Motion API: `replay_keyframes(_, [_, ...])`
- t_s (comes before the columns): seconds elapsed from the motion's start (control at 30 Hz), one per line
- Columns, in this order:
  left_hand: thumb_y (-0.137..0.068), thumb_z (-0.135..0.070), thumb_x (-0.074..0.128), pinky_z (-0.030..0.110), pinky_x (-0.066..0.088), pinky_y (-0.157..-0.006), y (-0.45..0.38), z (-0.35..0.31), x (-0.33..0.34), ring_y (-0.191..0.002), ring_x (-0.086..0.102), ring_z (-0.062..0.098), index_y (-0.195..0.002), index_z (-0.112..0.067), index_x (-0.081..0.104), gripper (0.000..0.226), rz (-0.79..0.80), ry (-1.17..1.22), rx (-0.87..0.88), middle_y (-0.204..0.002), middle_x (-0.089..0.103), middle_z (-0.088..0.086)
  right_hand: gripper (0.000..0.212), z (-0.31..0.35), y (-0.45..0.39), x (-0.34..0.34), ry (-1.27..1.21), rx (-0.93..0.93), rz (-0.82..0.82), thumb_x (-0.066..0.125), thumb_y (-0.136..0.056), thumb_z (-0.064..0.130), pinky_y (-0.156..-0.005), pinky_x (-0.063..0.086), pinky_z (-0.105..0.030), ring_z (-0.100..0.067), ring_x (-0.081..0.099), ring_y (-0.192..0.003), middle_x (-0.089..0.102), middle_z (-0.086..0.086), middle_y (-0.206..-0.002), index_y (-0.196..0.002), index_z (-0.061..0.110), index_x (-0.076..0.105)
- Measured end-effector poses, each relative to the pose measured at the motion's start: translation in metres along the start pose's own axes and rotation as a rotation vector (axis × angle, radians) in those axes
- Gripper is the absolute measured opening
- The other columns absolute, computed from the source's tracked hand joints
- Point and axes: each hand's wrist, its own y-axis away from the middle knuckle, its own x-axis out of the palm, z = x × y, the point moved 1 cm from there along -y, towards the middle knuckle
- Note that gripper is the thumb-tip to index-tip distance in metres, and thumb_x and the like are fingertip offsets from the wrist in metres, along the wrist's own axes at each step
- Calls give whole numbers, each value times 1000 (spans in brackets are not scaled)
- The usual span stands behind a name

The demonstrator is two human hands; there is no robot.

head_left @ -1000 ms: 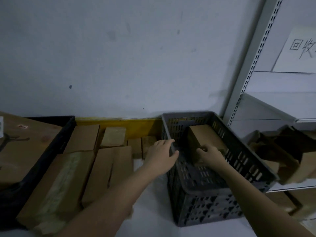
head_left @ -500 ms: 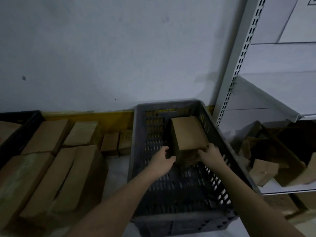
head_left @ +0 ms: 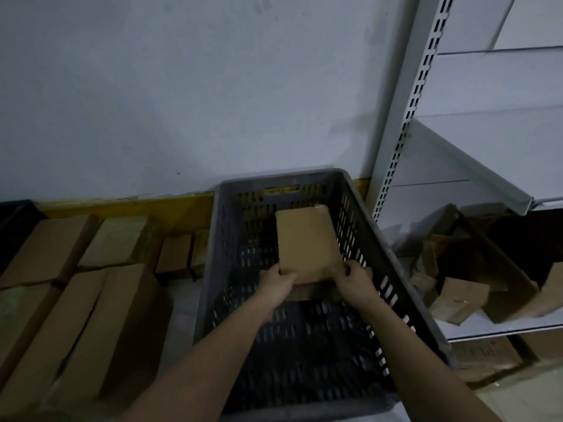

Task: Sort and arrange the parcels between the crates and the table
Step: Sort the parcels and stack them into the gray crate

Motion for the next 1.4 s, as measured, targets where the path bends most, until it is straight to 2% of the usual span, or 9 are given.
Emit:
replay_keyframes(0.2, [-98, -30, 59, 26, 47, -69, 27, -12, -22, -103, 60, 14, -134, -35, 31, 47, -1, 232, -19, -123, 58, -2, 28, 12, 14, 3, -91, -48, -20, 59, -98, 25, -87, 54, -45, -27, 60, -102, 58, -12, -113, -115, 8, 44])
replay_keyframes(0.33, [-90, -45, 66, 46, 46, -103, 43, -37, -45, -123, 51, 21, -147, -33, 31, 69, -87, 283, 121, -143, 44, 0, 26, 40, 26, -9, -281, -185, -98, 65, -96, 22, -95, 53, -46, -24, 60, -113, 61, -7, -121, -115, 15, 48])
replay_keyframes(0.43, [-66, -74, 70, 56, 39, -108, 56, -50, -65, -131, 44, 24, -147, -45, 30, 94, -144, 310, 188, -149, 36, -2, 25, 72, 38, -17, -420, -285, -76, 65, -96, 20, -82, 56, -37, -21, 62, -105, 63, -3, -115, -116, 12, 52])
replay_keyframes(0.63, [-89, -34, 70, 50, 51, -98, 70, -60, -90, -102, 55, 10, -142, -38, 29, 67, -196, 595, 300, -125, 47, -2, 18, 113, 45, -18, -429, -408, 21, 61, -98, 31, -75, 61, -44, -25, 68, -92, 67, -5, -107, -107, 16, 57])
replay_keyframes(0.83, [-88, -34, 69, 47, 56, -92, 66, -44, -111, -118, 53, 25, -136, -43, 31, 62, -165, 696, 309, -132, 46, 2, 28, 86, 4, 2, -268, -148, -15, 43, -106, 34, -67, 61, -50, -36, 68, -86, 64, -15, -102, -116, 10, 54])
replay_keyframes(0.97, [-89, -34, 68, 46, 57, -92, 51, -51, -110, -116, 57, 25, -142, -40, 30, 66, -111, 729, 357, -130, 48, -1, 37, 56, -27, 24, -155, 60, 68, 46, -104, 25, -51, 56, -37, -39, 66, -84, 61, -19, -98, -135, 4, 46])
replay_keyframes(1.1, [-84, -38, 69, 39, 59, -87, 34, -51, -113, -121, 57, 24, -148, -36, 31, 75, -112, 743, 355, -135, 51, -2, 37, 27, -47, 38, 72, 92, -1, 44, -106, 31, -74, 52, -42, -31, 59, -78, 60, -18, -84, -87, 3, 59])
replay_keyframes(1.27, [-76, -44, 71, 41, 57, -93, 10, -62, -135, -122, 57, 19, -152, -32, 29, 88, -124, 696, 393, -139, 51, -2, 74, -7, -90, 59, 20, 271, -4, 45, -96, 59, -105, 46, -46, -42, 51, -127, 46, -25, -145, -144, 3, 43])
replay_keyframes(1.4, [-77, -41, 70, 37, 58, -89, -5, -68, -150, -119, 57, 16, -151, -32, 31, 83, -134, 669, 392, -137, 51, -4, 80, -15, -104, 72, -222, 400, -2, 59, -92, 55, -65, 60, -52, -45, 64, -101, 51, -24, -138, -149, 5, 33])
